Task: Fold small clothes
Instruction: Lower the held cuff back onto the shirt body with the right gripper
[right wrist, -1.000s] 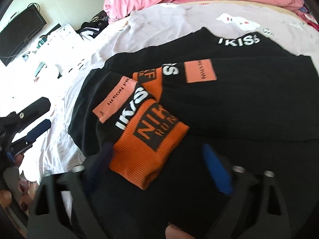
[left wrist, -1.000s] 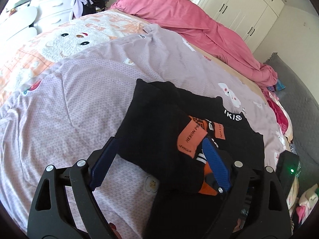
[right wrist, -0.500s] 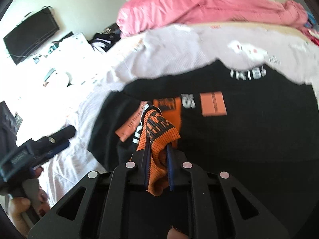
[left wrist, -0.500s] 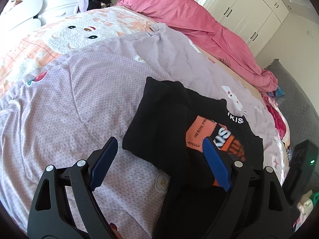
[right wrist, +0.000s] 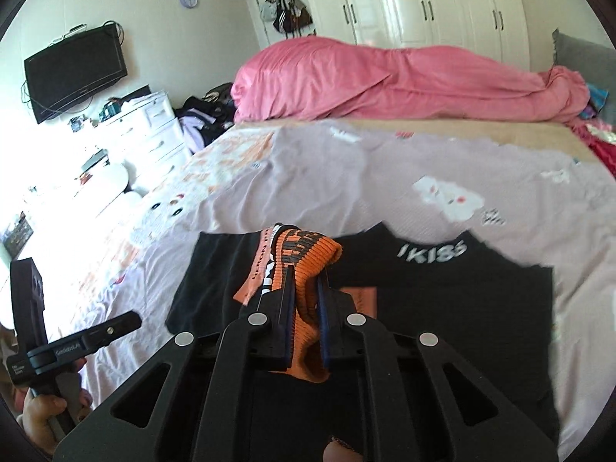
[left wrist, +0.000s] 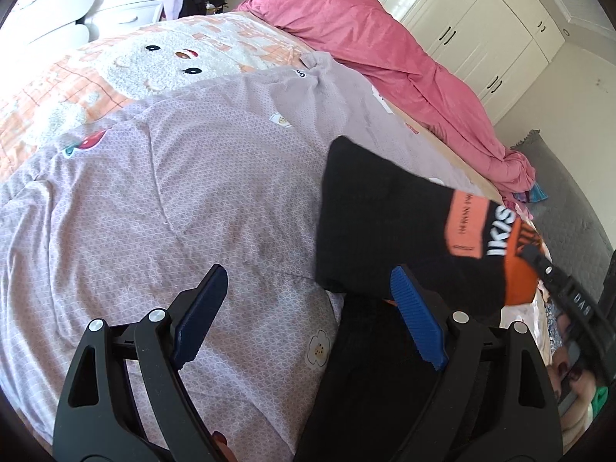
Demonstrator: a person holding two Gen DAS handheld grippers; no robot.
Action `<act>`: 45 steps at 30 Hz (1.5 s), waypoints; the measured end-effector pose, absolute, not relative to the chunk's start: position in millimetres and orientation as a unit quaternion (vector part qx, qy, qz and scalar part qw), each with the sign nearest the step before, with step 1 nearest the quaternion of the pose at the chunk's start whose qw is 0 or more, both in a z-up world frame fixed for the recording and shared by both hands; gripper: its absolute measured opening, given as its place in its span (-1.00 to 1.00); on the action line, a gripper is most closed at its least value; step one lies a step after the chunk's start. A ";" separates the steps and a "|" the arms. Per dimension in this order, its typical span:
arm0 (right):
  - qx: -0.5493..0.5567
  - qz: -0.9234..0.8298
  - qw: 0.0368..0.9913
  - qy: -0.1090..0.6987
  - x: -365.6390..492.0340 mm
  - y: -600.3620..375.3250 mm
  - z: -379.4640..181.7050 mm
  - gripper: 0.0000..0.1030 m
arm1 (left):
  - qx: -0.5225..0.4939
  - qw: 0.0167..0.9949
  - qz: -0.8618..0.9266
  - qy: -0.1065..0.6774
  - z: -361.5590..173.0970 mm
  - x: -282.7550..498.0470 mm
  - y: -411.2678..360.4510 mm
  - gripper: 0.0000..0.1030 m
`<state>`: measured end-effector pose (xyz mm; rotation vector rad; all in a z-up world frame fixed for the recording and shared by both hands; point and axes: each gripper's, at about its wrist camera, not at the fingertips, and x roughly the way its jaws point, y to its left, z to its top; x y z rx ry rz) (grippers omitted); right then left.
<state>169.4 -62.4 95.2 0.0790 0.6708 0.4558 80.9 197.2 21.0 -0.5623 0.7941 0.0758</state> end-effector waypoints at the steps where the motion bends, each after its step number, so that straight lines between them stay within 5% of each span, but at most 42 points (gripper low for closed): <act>1: 0.038 0.217 0.921 0.323 170.7 -68.0 97.4 -0.83 | -0.270 0.883 0.036 0.382 21.0 81.4 196.5 0.54; 33: 0.069 0.091 0.925 0.362 184.0 -193.0 44.3 -0.84 | -0.168 0.899 -0.048 0.403 31.1 162.4 88.7 0.54; 45: 0.080 0.063 0.920 0.378 181.5 -215.1 26.8 -0.69 | -0.118 0.885 -0.070 0.445 5.6 203.8 44.1 0.54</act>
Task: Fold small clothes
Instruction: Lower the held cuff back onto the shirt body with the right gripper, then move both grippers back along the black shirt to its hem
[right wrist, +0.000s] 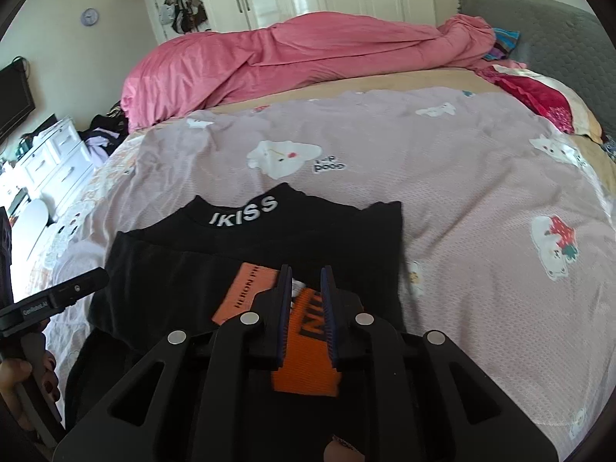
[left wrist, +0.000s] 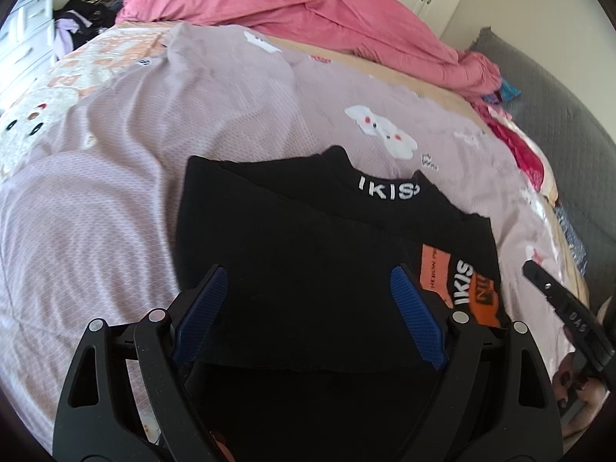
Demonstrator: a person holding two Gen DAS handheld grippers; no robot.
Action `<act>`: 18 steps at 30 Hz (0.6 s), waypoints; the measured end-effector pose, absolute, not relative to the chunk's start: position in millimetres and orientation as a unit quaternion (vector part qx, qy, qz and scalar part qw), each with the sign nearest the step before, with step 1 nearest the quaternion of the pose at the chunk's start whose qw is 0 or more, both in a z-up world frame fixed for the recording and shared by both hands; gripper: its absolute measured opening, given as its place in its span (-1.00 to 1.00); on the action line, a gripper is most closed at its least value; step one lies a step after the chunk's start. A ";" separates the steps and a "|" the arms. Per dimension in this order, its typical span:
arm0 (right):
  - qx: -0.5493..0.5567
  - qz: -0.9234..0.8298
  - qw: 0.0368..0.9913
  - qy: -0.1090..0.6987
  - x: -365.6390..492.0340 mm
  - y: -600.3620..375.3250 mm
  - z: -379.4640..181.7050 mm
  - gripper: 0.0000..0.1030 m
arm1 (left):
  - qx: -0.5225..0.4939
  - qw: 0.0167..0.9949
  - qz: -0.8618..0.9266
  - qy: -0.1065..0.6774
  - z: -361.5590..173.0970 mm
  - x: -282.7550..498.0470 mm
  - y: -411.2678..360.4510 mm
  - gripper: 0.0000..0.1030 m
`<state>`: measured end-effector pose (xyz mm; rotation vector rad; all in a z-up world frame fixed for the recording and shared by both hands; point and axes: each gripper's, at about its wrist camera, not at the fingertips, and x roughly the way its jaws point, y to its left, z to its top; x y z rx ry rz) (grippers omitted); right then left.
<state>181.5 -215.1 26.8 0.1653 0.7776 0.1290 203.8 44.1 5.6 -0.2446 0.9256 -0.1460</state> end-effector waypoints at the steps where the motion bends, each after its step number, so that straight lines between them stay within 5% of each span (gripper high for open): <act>1: 0.081 0.062 0.920 0.379 180.7 -215.6 26.1 -0.68 | -0.113 0.884 -0.070 0.448 3.1 205.4 42.5 0.54; 18: 0.000 0.128 0.881 0.456 191.9 -144.3 -17.9 -0.40 | -0.067 0.866 -0.074 0.491 -36.8 209.9 40.2 0.54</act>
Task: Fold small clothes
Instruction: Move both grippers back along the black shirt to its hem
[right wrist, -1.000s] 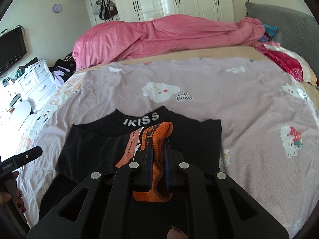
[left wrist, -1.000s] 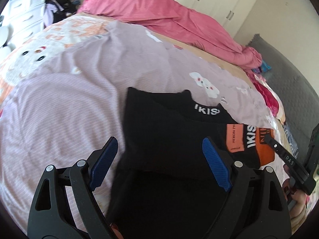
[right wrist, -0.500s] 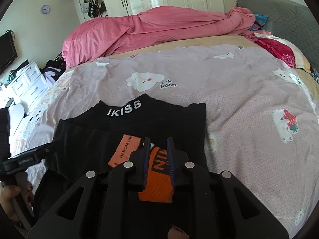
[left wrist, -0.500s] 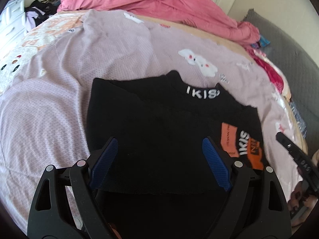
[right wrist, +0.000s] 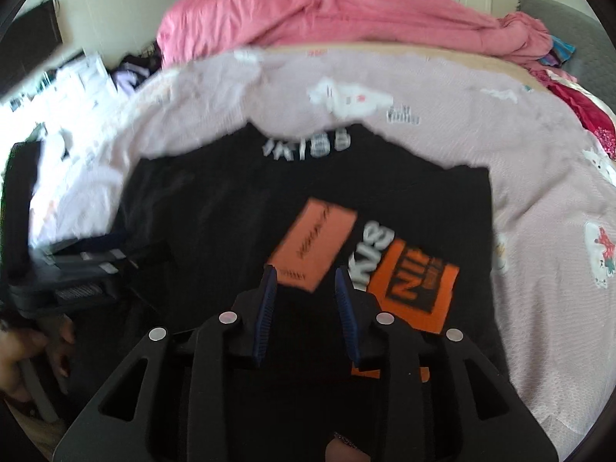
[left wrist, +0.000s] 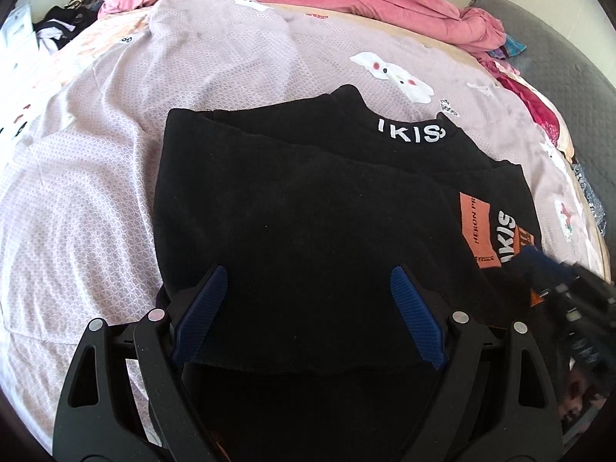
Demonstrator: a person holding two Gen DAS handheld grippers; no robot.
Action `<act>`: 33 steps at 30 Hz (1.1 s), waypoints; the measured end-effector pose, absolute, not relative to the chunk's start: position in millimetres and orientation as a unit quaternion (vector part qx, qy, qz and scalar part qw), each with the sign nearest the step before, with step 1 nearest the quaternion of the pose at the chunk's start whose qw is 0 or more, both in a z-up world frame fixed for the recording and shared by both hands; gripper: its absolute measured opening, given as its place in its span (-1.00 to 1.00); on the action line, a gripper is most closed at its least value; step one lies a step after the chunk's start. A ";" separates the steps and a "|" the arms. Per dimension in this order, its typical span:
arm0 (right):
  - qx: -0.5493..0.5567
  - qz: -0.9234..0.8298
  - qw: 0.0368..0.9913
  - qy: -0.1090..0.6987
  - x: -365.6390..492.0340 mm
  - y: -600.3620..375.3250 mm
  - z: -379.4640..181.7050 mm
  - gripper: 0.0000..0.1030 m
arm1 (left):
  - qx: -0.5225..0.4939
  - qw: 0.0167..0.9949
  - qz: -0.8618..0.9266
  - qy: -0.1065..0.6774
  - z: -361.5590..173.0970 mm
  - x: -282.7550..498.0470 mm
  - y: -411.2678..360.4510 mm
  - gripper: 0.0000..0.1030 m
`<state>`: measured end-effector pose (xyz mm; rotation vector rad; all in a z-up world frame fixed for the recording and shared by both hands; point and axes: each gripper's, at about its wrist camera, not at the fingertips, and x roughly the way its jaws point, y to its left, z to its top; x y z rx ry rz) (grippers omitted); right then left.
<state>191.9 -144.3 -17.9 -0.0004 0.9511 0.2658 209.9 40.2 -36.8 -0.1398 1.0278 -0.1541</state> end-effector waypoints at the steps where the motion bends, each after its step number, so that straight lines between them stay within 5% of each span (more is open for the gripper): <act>1: -0.011 0.117 0.873 0.472 194.6 -143.7 -26.0 -0.41 | -0.068 0.866 -0.074 0.490 -36.5 209.8 40.4 0.54; 17: 0.035 0.114 0.877 0.466 175.7 -157.9 -16.2 -0.20 | -0.076 0.869 -0.075 0.483 -25.5 196.4 44.6 0.54; 21: 0.051 0.108 0.882 0.456 168.8 -162.9 -7.9 0.12 | -0.080 0.871 -0.075 0.479 -20.3 189.5 47.1 0.54; 33: 0.080 0.098 0.897 0.423 154.0 -172.0 16.4 0.60 | -0.088 0.876 -0.070 0.470 -6.7 173.4 53.9 0.55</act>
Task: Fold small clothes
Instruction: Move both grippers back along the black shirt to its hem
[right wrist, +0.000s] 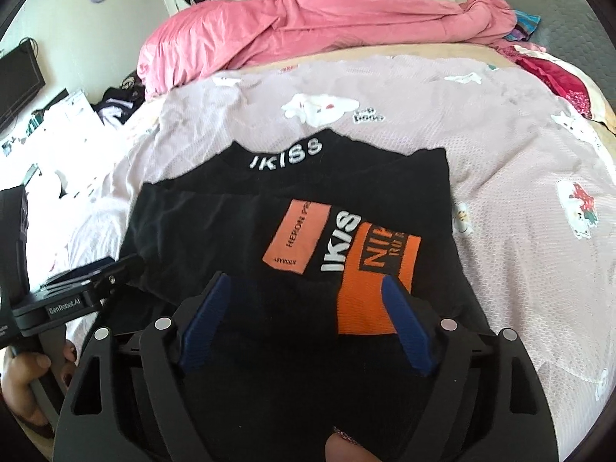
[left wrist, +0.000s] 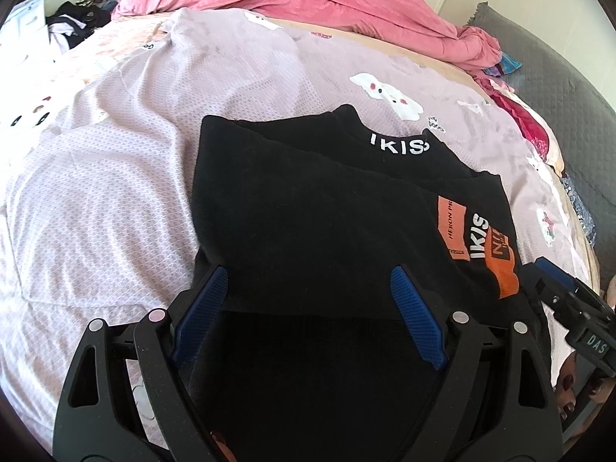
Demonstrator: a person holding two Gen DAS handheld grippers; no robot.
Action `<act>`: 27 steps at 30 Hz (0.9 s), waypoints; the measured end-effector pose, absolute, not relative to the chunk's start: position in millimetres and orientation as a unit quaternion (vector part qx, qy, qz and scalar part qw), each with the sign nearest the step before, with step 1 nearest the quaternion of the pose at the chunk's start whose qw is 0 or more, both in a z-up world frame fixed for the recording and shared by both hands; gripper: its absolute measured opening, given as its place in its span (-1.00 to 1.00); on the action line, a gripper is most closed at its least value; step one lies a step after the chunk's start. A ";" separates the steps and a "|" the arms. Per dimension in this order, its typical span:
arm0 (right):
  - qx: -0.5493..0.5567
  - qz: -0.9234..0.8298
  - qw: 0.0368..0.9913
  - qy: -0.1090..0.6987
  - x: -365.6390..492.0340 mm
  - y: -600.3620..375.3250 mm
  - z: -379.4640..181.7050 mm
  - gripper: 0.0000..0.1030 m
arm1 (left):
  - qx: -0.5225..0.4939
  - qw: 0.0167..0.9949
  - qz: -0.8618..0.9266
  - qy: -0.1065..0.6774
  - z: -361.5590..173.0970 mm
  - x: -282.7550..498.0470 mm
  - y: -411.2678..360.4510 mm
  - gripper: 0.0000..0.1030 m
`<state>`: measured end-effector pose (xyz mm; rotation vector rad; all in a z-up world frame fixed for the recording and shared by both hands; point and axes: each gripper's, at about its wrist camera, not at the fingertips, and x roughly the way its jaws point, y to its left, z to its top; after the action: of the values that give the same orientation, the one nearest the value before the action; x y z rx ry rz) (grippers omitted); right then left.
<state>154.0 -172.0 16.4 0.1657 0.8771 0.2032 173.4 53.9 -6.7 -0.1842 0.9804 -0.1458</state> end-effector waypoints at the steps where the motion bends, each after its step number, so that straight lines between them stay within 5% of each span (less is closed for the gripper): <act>1: 0.083 0.096 0.898 0.421 153.2 -173.4 18.2 0.66 | -0.089 0.876 -0.070 0.469 -5.5 172.2 54.5 0.55; 5: 0.094 0.093 0.903 0.410 149.0 -178.8 25.8 0.73 | -0.093 0.880 -0.068 0.460 1.8 164.6 56.7 0.78; 27: 0.080 0.093 0.922 0.366 107.9 -187.0 58.0 0.85 | -0.088 0.904 -0.057 0.414 44.3 115.6 68.2 0.82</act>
<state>107.9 -187.0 58.0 0.1641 0.7516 0.1912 115.6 68.2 44.3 -0.1813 0.8555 -0.1171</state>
